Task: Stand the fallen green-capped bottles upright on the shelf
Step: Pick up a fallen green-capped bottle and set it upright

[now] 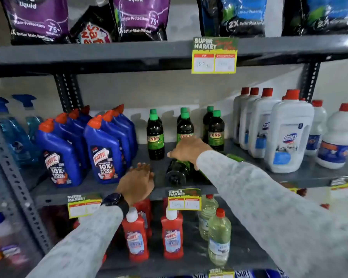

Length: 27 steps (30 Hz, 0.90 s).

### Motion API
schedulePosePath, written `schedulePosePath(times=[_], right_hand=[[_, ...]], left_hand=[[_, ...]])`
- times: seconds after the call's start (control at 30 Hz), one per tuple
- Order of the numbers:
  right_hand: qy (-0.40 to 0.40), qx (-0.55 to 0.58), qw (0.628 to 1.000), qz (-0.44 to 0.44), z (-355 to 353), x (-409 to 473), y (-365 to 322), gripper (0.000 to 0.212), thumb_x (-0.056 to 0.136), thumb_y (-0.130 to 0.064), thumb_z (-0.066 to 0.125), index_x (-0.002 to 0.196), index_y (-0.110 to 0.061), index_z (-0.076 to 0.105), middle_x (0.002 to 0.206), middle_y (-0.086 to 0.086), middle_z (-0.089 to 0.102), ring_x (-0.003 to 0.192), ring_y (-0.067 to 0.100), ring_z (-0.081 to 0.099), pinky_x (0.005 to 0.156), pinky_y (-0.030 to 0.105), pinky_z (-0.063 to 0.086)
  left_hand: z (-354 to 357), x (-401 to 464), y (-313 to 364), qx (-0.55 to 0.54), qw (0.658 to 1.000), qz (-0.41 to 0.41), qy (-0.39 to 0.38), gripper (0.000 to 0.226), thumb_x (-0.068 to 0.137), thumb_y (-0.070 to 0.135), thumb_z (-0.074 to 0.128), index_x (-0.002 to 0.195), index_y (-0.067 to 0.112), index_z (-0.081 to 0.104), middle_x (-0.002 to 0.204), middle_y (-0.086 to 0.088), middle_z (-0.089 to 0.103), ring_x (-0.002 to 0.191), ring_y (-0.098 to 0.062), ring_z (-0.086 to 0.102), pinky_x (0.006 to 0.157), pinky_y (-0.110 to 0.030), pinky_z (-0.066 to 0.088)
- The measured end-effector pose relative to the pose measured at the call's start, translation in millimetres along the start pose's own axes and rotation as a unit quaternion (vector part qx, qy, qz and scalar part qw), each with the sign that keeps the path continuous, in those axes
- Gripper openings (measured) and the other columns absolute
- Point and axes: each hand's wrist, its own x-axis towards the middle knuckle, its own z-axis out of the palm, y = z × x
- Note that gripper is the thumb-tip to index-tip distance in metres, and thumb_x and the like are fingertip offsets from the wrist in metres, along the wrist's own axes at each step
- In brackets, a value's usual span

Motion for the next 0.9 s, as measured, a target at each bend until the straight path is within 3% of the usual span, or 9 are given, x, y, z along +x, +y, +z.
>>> schedulePosePath(times=[0.1,0.17,0.27,0.37,0.43,0.57,0.7,0.77,0.9], right_hand=[[-0.048,0.002,0.999,0.022,0,6,-5,0.061,0.088,-0.058,0.068,0.130,-0.015,0.066,0.124,0.011,0.066,0.058,0.021,0.054,0.067,0.037,0.052],[-0.090,0.007,0.996,0.015,0,4,-10,0.061,0.090,-0.056,0.068,0.136,-0.017,0.062,0.136,0.010,0.064,0.062,0.022,0.055,0.075,0.038,0.054],[-0.103,0.043,0.993,0.046,10,2,-11,0.049,0.086,-0.054,0.074,0.116,-0.017,0.061,0.116,0.006,0.064,0.064,0.025,0.060,0.085,0.041,0.061],[-0.079,0.080,0.991,0.079,17,0,-8,0.038,0.080,-0.050,0.078,0.088,-0.017,0.060,0.091,0.003,0.067,0.054,0.028,0.072,0.061,0.039,0.065],[-0.080,0.127,0.984,0.094,17,-2,-8,0.035,0.078,-0.046,0.081,0.086,-0.018,0.061,0.088,0.008,0.065,0.055,0.032,0.074,0.053,0.041,0.065],[-0.046,0.239,0.965,0.095,-1,-4,-7,0.038,0.075,-0.046,0.084,0.092,-0.016,0.066,0.097,0.011,0.068,0.074,0.032,0.075,0.053,0.041,0.065],[0.044,0.329,0.942,0.040,-28,-10,-13,0.040,0.075,-0.053,0.081,0.087,-0.018,0.066,0.092,0.007,0.069,0.073,0.029,0.073,0.044,0.036,0.061],[0.103,0.336,0.936,0.020,-30,-12,-17,0.049,0.076,-0.060,0.077,0.097,-0.018,0.063,0.094,0.005,0.069,0.078,0.029,0.072,0.050,0.040,0.063],[0.214,0.299,0.930,-0.035,3,-17,-18,0.080,0.084,-0.060,0.072,0.141,-0.016,0.039,0.109,0.004,0.070,0.098,0.034,0.071,0.086,0.052,0.059]], left_hand=[[5,4,-6,0.007,0.999,-0.019,-0.040,0.062,0.104,0.038,0.024,0.150,0.003,0.045,0.158,-0.019,0.044,0.147,-0.035,0.040,0.122,-0.047,0.031],[6,1,-5,0.011,0.998,-0.022,-0.049,0.056,0.108,0.031,0.024,0.152,0.001,0.041,0.162,-0.022,0.036,0.151,-0.038,0.033,0.122,-0.052,0.029],[12,-5,-3,0.054,0.997,0.021,-0.042,0.052,0.109,0.021,0.016,0.152,0.000,0.038,0.162,-0.029,0.030,0.151,-0.045,0.029,0.119,-0.058,0.029],[7,-3,-1,0.082,0.995,0.002,-0.052,0.056,0.109,0.027,0.017,0.157,0.001,0.032,0.167,-0.023,0.027,0.156,-0.036,0.025,0.124,-0.054,0.022],[9,-2,0,0.109,0.992,0.010,-0.056,0.058,0.109,0.028,0.017,0.159,0.000,0.028,0.168,-0.021,0.025,0.157,-0.032,0.025,0.124,-0.052,0.022],[10,-3,-2,0.073,0.995,0.004,-0.063,0.056,0.109,0.029,0.021,0.157,0.002,0.033,0.167,-0.020,0.029,0.156,-0.030,0.026,0.125,-0.051,0.021],[12,2,-4,0.009,0.996,-0.029,-0.084,0.061,0.108,0.034,0.019,0.159,0.003,0.029,0.170,-0.016,0.024,0.159,-0.027,0.021,0.129,-0.049,0.012],[13,4,-4,-0.008,0.996,-0.029,-0.079,0.062,0.108,0.036,0.019,0.160,0.005,0.028,0.171,-0.015,0.023,0.159,-0.025,0.020,0.129,-0.047,0.011],[15,1,-5,0.050,0.996,-0.014,-0.071,0.065,0.106,0.034,0.011,0.159,0.003,0.031,0.169,-0.017,0.026,0.158,-0.027,0.023,0.127,-0.049,0.017]])
